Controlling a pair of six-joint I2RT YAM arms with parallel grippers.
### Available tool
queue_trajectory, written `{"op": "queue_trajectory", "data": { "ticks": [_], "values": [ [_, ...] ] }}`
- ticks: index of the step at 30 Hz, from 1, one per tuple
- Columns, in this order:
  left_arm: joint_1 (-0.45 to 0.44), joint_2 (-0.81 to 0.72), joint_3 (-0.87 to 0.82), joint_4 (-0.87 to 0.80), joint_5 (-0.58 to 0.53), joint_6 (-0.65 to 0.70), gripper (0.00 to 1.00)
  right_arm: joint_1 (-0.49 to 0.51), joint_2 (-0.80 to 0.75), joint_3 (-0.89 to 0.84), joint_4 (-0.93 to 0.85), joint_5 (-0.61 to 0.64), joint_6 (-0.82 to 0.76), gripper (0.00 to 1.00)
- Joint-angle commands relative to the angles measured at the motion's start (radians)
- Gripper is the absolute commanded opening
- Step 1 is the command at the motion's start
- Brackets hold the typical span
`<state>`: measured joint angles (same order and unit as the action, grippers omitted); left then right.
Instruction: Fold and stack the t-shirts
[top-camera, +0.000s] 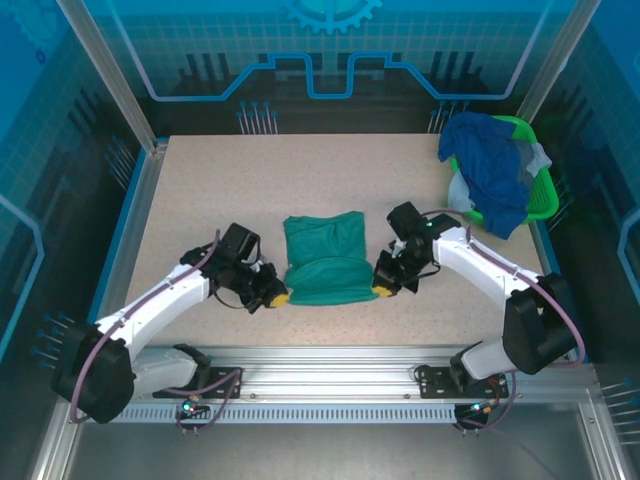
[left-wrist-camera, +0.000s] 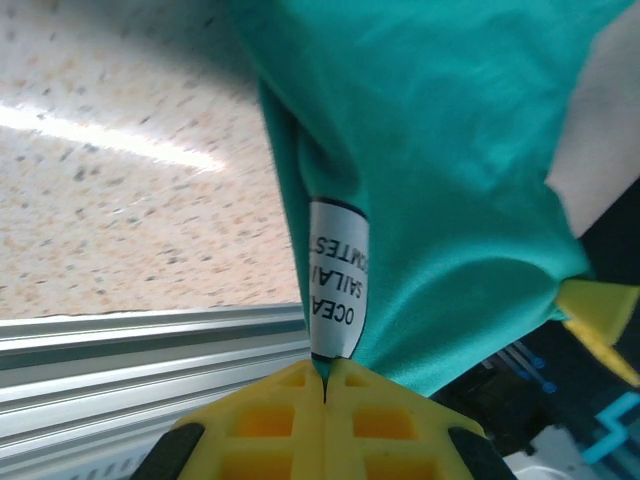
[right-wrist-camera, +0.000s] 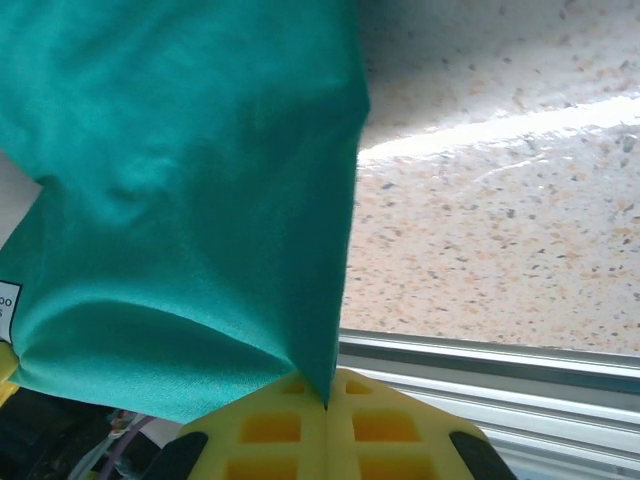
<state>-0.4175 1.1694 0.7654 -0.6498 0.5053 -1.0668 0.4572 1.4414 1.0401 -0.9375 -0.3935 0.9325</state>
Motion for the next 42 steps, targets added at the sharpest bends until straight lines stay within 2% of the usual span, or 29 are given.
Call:
{"op": "queue_trajectory", "data": {
  "ticks": [1, 7, 10, 18, 26, 29, 37, 42],
  "values": [
    [0.039, -0.008, 0.08, -0.02, -0.05, -0.054, 0.0, -0.041, -0.005, 0.107, -0.067, 0.023, -0.021, 0.0],
    [0.138, 0.106, 0.151, 0.106, -0.01, -0.115, 0.05, -0.093, 0.13, 0.308, -0.087, 0.01, -0.039, 0.0],
    [0.179, 0.224, 0.212, 0.16, 0.024, -0.151, 0.06, -0.114, 0.228, 0.414, -0.088, 0.004, -0.035, 0.0],
    [0.252, 0.54, 0.496, 0.096, -0.016, -0.05, 0.05, -0.156, 0.536, 0.715, -0.108, -0.006, -0.011, 0.0],
    [0.305, 0.692, 0.573, 0.099, -0.048, -0.012, 0.04, -0.168, 0.817, 1.026, -0.169, 0.013, -0.009, 0.0],
    [0.319, 0.729, 0.601, 0.144, -0.048, -0.021, 0.05, -0.169, 0.874, 1.085, -0.172, 0.01, 0.005, 0.0],
    [0.34, 0.839, 0.722, 0.114, -0.042, -0.023, 0.1, -0.173, 0.965, 1.177, -0.139, 0.009, 0.039, 0.0],
    [0.354, 0.9, 0.74, 0.222, -0.03, -0.018, 0.19, -0.178, 1.03, 1.192, -0.079, 0.006, 0.061, 0.0]
  ]
}}
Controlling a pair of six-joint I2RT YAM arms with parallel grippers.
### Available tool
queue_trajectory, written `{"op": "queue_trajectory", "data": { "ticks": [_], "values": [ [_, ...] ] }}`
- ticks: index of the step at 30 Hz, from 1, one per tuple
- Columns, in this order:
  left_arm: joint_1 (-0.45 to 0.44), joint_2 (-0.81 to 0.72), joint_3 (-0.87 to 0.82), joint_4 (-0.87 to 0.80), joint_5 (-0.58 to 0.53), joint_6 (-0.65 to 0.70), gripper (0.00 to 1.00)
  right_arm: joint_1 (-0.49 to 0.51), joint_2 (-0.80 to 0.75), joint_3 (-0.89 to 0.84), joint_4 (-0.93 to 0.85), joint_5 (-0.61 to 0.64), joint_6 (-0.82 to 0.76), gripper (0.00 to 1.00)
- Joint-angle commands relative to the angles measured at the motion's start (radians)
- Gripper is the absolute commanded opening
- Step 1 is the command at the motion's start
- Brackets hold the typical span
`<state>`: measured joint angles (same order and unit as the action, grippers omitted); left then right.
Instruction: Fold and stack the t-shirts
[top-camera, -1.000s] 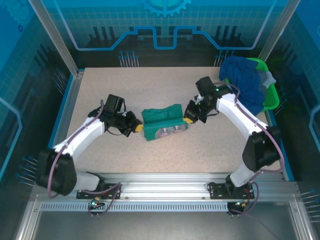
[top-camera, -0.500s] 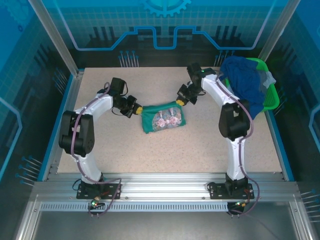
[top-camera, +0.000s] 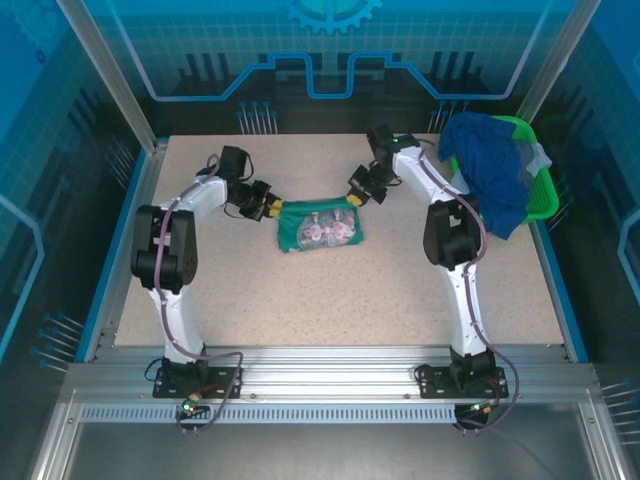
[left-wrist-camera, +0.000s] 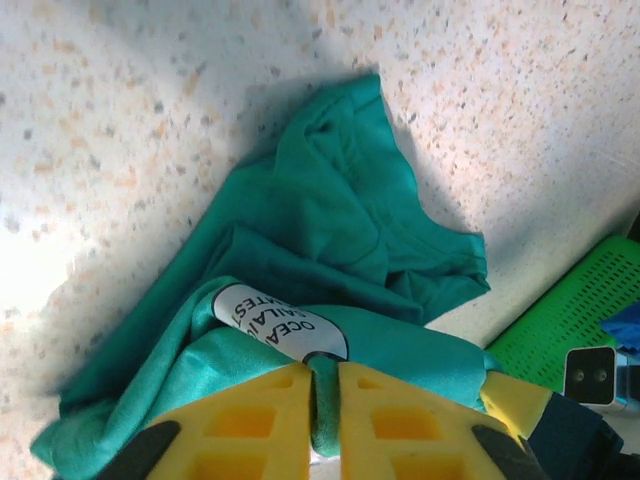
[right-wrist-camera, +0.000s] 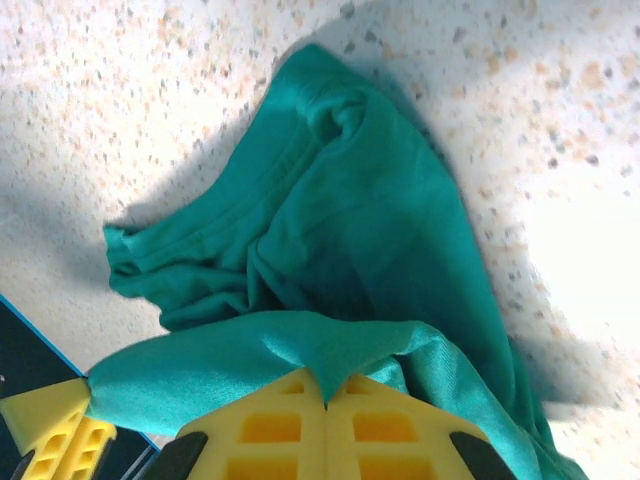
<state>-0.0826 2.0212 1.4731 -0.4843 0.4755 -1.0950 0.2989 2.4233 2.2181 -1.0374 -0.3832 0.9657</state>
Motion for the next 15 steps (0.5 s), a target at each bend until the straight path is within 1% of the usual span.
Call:
{"op": "queue_trajectory", "data": {
  "ticks": [1, 3, 5, 7, 9, 10, 12, 15],
  "values": [
    [0.024, 0.057, 0.036, 0.119, 0.009, 0.018, 0.24, -0.022, 0.049, 0.007, 0.054, -0.002, 0.031, 0.01],
    [0.027, 0.045, 0.031, 0.21, -0.004, 0.03, 0.33, -0.029, 0.041, -0.009, 0.129, 0.001, 0.02, 0.13],
    [0.027, 0.015, 0.013, 0.306, -0.011, 0.035, 0.41, -0.036, 0.025, -0.01, 0.185, 0.014, -0.002, 0.29],
    [0.022, -0.026, -0.023, 0.361, -0.012, 0.014, 0.46, -0.044, 0.005, -0.006, 0.2, 0.022, -0.019, 0.39],
    [0.009, -0.086, -0.063, 0.336, -0.028, 0.017, 0.47, -0.05, -0.038, -0.006, 0.177, 0.059, -0.044, 0.47],
    [-0.005, -0.124, -0.089, 0.297, -0.05, 0.024, 0.47, -0.049, -0.07, -0.02, 0.163, 0.083, -0.059, 0.49],
    [-0.045, -0.195, -0.145, 0.221, -0.087, 0.005, 0.43, -0.039, -0.161, -0.098, 0.172, 0.113, -0.076, 0.49],
    [-0.136, -0.26, -0.221, 0.195, -0.112, -0.077, 0.35, 0.002, -0.272, -0.274, 0.249, 0.122, -0.077, 0.39]
  ]
}}
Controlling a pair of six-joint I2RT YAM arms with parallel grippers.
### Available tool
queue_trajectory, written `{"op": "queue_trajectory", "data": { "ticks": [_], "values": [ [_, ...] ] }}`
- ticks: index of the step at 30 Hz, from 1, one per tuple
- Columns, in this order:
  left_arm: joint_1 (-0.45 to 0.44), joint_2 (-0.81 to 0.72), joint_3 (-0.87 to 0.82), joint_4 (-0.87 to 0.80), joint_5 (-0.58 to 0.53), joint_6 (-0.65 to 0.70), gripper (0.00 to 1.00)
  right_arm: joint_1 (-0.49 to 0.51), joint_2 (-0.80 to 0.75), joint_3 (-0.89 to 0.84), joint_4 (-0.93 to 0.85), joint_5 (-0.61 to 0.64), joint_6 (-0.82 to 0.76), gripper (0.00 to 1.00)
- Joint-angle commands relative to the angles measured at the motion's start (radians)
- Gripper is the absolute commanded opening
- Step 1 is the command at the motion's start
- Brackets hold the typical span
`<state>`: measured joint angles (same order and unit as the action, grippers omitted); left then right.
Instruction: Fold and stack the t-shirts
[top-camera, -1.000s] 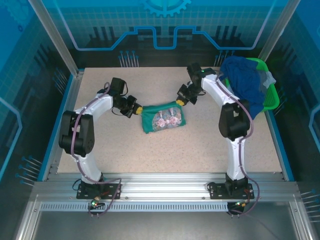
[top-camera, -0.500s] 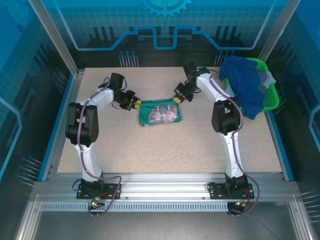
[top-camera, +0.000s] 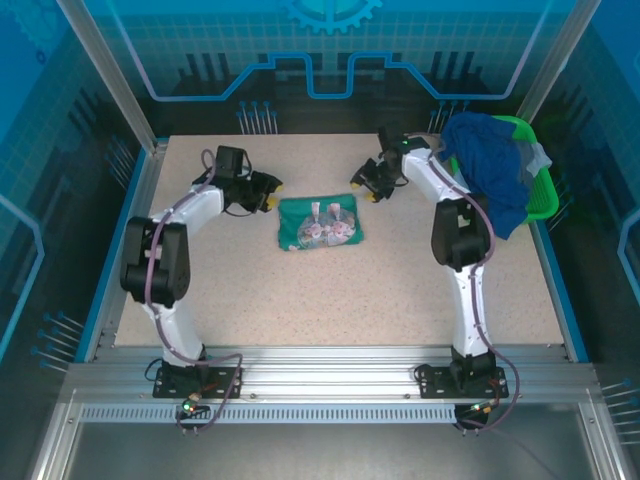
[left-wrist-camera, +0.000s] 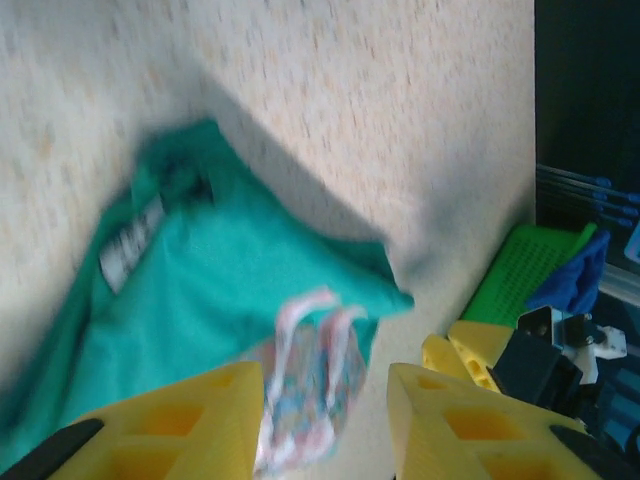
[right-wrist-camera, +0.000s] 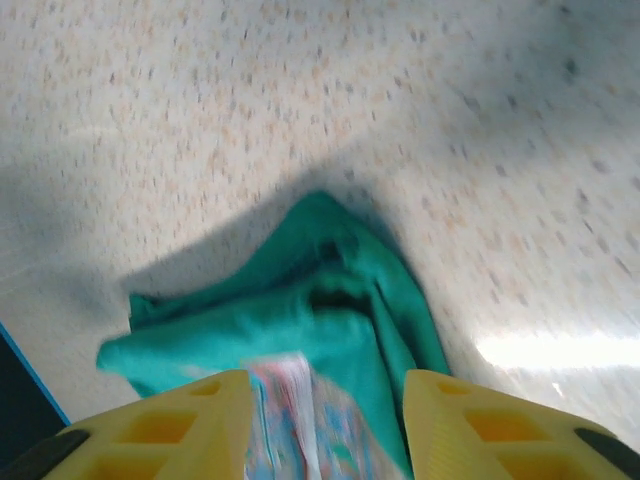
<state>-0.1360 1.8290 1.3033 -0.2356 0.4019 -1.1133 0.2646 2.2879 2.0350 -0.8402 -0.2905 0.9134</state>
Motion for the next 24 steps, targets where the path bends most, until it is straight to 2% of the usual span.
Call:
{"op": "queue_trajectory", "data": {
  "ticks": [1, 5, 10, 14, 18, 21, 24],
  "values": [
    [-0.117, -0.079, -0.063, -0.057, -0.056, -0.095, 0.33, 0.054, -0.159, -0.138, 0.077, 0.021, -0.018, 0.36],
    [-0.216, -0.043, -0.071, -0.04, -0.104, -0.26, 0.29, 0.106, -0.189, -0.279, 0.188, -0.008, 0.002, 0.25],
    [-0.237, 0.096, -0.02, 0.058, -0.112, -0.367, 0.3, 0.114, -0.079, -0.26, 0.189, -0.07, 0.0, 0.22],
    [-0.223, 0.211, 0.095, -0.003, -0.183, -0.282, 0.32, 0.12, 0.009, -0.185, 0.139, -0.058, -0.025, 0.22],
    [-0.187, 0.269, 0.107, -0.055, -0.225, -0.244, 0.33, 0.13, 0.104, -0.123, 0.104, -0.078, -0.035, 0.25],
    [-0.154, 0.281, 0.091, -0.039, -0.228, -0.226, 0.35, 0.15, 0.147, -0.06, 0.061, -0.091, -0.044, 0.27],
    [-0.13, 0.246, 0.107, -0.042, -0.242, -0.153, 0.38, 0.162, 0.112, -0.053, 0.071, -0.079, -0.033, 0.29]
  ]
}}
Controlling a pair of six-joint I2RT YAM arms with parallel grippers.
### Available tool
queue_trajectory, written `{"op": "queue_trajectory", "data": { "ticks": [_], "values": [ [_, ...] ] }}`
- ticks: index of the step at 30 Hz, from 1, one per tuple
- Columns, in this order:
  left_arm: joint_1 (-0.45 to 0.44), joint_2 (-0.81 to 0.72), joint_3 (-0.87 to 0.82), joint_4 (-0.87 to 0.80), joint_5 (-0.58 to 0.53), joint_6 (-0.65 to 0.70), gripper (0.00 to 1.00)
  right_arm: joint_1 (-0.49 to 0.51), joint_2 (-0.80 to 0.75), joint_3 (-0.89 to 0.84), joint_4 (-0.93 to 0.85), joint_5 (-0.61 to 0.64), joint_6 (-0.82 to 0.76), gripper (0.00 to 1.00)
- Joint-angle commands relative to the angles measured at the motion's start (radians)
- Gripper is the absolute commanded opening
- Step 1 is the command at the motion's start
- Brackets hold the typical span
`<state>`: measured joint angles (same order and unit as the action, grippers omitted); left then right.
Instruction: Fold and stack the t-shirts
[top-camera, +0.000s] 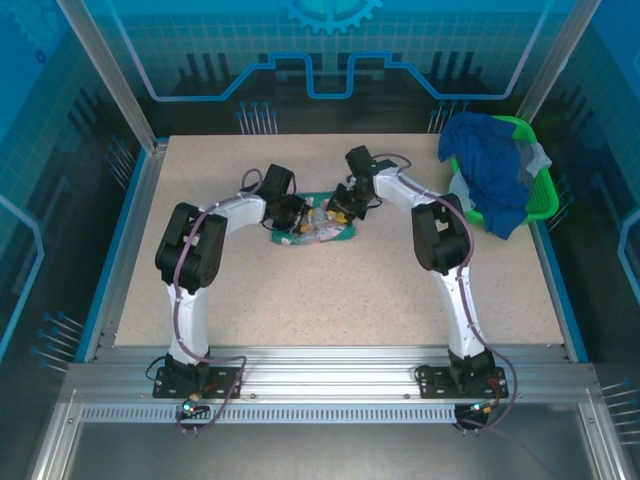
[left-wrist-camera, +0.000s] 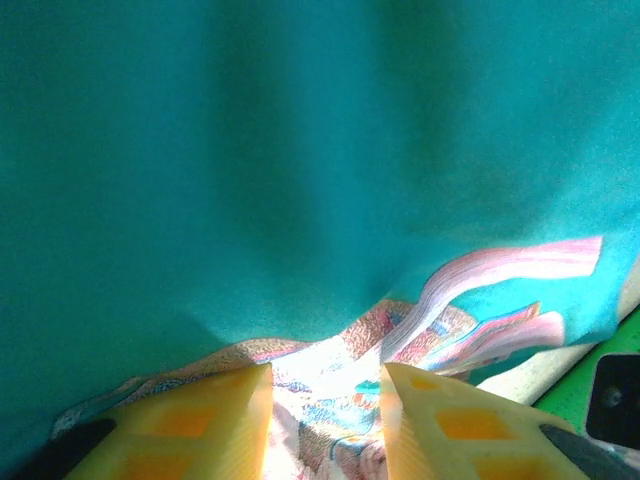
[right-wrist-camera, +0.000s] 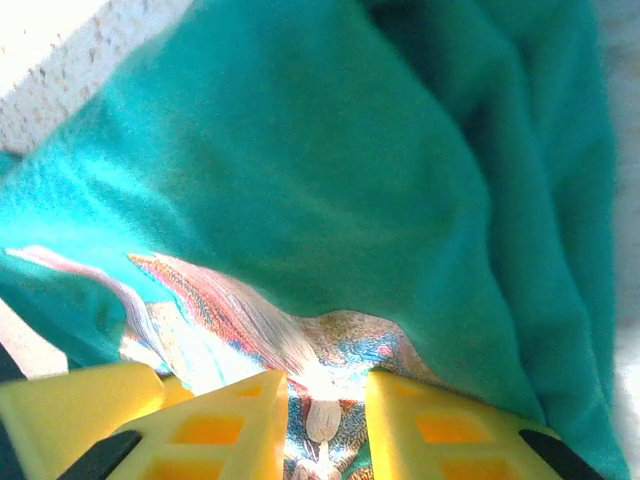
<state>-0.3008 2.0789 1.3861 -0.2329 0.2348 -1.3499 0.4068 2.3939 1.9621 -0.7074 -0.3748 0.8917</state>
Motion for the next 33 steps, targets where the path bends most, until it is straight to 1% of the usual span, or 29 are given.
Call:
{"op": "queue_trajectory", "data": {
  "ticks": [1, 3, 5, 7, 8, 10, 12, 14, 16, 18, 20, 23, 26, 33],
  "values": [
    [0.035, -0.032, 0.036, -0.054, -0.092, 0.117, 0.39, 0.021, -0.024, 0.01, -0.049, 0.019, -0.008, 0.31],
    [0.028, -0.096, 0.055, -0.097, -0.128, 0.18, 0.42, 0.014, -0.088, -0.01, -0.021, 0.035, 0.003, 0.34],
    [0.005, -0.187, 0.042, -0.177, -0.201, 0.217, 0.45, 0.003, -0.159, -0.024, -0.007, 0.059, 0.005, 0.38],
    [-0.018, -0.273, -0.031, -0.211, -0.238, 0.2, 0.52, -0.011, -0.223, -0.035, -0.01, 0.09, -0.013, 0.42],
    [-0.024, -0.313, -0.092, -0.201, -0.223, 0.161, 0.53, -0.018, -0.259, -0.048, -0.014, 0.102, -0.023, 0.44],
    [-0.041, -0.373, -0.221, -0.141, -0.17, 0.05, 0.53, -0.035, -0.327, -0.092, -0.012, 0.108, -0.033, 0.48],
    [-0.073, -0.414, -0.342, -0.032, -0.138, -0.091, 0.54, -0.051, -0.4, -0.164, 0.006, 0.1, -0.033, 0.5],
    [-0.115, -0.426, -0.432, 0.128, -0.163, -0.231, 0.58, -0.063, -0.481, -0.263, 0.049, 0.077, -0.025, 0.52],
    [-0.14, -0.398, -0.461, 0.259, -0.203, -0.309, 0.61, -0.069, -0.552, -0.351, 0.08, 0.056, -0.015, 0.52],
    [-0.146, -0.351, -0.461, 0.364, -0.223, -0.346, 0.61, -0.071, -0.613, -0.424, 0.103, 0.035, -0.01, 0.53],
    [-0.145, -0.301, -0.449, 0.414, -0.226, -0.362, 0.61, -0.071, -0.659, -0.477, 0.099, 0.022, -0.011, 0.53],
    [-0.149, -0.244, -0.447, 0.457, -0.226, -0.393, 0.57, -0.073, -0.716, -0.549, 0.103, 0.02, -0.007, 0.53],
    [-0.15, -0.207, -0.454, 0.5, -0.252, -0.413, 0.49, -0.08, -0.755, -0.603, 0.111, 0.016, 0.005, 0.53],
    [-0.138, -0.097, -0.397, 0.618, -0.3, -0.422, 0.25, -0.082, -0.808, -0.667, 0.118, 0.008, 0.01, 0.53]
  ]
}}
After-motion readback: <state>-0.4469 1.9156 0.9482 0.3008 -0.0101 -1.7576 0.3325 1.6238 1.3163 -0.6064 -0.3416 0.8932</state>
